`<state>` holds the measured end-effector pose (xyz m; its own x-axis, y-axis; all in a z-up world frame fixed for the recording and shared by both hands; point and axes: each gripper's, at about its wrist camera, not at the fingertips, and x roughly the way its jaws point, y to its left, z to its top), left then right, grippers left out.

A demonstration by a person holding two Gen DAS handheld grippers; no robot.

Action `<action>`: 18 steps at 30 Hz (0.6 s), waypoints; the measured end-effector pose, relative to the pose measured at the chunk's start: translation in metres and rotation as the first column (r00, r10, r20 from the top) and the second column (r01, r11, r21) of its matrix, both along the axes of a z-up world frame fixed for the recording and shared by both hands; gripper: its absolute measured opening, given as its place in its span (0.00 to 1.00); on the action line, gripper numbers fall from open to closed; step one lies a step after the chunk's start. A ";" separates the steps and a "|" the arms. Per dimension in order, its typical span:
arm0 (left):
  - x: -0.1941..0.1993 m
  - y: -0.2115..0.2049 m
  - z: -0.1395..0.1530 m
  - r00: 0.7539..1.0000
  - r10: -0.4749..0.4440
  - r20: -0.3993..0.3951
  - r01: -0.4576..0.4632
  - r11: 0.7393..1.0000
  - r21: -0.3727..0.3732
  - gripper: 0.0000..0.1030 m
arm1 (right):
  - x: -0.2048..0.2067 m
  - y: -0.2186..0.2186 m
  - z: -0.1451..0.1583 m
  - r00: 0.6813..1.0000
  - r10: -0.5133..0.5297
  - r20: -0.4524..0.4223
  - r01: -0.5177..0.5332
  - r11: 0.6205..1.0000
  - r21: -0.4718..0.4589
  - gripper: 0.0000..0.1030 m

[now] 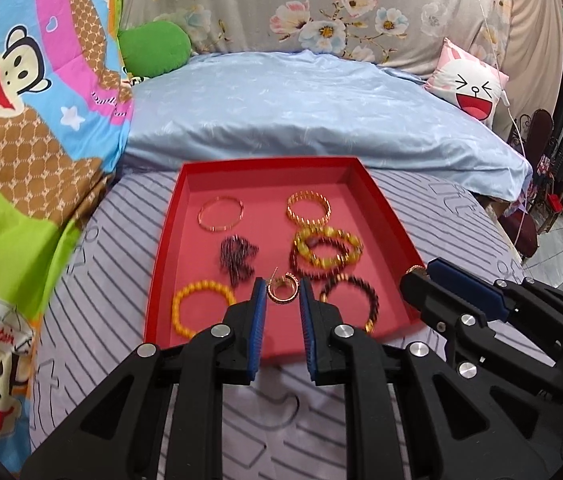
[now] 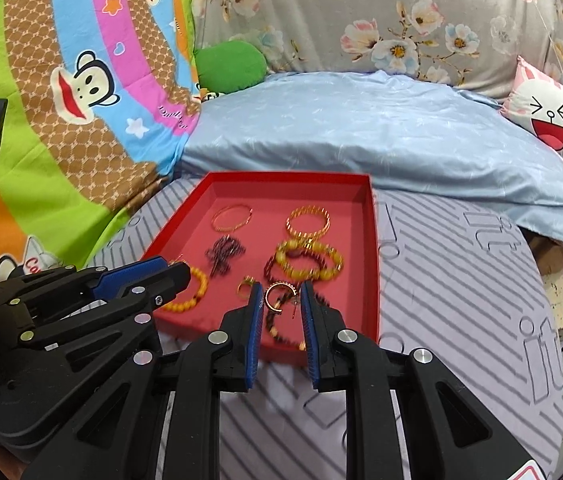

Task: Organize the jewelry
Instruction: 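Carry the gold hoop earring into the tray and open the left tool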

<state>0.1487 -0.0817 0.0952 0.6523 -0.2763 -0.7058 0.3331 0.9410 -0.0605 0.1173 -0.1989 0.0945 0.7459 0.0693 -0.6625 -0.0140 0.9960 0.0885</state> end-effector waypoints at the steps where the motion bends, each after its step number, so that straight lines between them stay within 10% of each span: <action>1: 0.007 -0.002 0.000 1.000 0.002 0.003 -0.002 1.000 0.002 0.16 | 0.006 -0.001 0.001 1.000 -0.001 0.002 0.001 1.000 -0.002 0.17; 18: 0.085 -0.015 -0.028 0.999 0.034 -0.031 -0.032 0.998 0.048 0.16 | 0.089 -0.014 -0.020 0.999 -0.015 -0.038 0.016 1.000 0.017 0.17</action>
